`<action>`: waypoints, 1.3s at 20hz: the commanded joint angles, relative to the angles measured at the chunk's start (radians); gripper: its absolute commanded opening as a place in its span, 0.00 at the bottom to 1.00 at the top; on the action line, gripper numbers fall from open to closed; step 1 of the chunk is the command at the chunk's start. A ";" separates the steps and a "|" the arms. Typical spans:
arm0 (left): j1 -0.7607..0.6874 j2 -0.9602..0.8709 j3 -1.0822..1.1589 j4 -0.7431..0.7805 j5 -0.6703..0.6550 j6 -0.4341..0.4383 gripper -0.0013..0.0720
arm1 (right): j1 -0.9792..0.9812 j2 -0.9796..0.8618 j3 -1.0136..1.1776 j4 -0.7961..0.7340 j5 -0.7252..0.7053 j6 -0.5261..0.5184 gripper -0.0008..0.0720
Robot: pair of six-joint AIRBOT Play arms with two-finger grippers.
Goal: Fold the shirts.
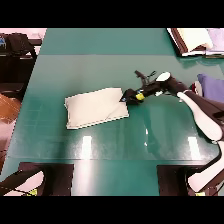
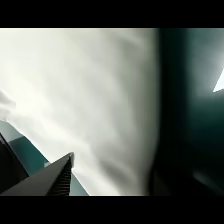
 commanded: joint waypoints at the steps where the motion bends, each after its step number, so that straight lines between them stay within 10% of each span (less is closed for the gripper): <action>1: -0.001 0.001 -0.005 -0.024 -0.008 0.000 0.06 | 0.104 -0.101 0.119 0.077 -0.007 0.002 0.59; 4: -0.016 -0.008 -0.010 -0.023 -0.036 -0.001 0.06 | 0.140 -0.143 0.214 0.068 -0.008 0.002 0.03; 26: -0.245 -0.014 -0.010 -0.079 0.051 -0.009 0.06 | -1.021 0.283 0.323 -0.242 -0.020 0.100 0.03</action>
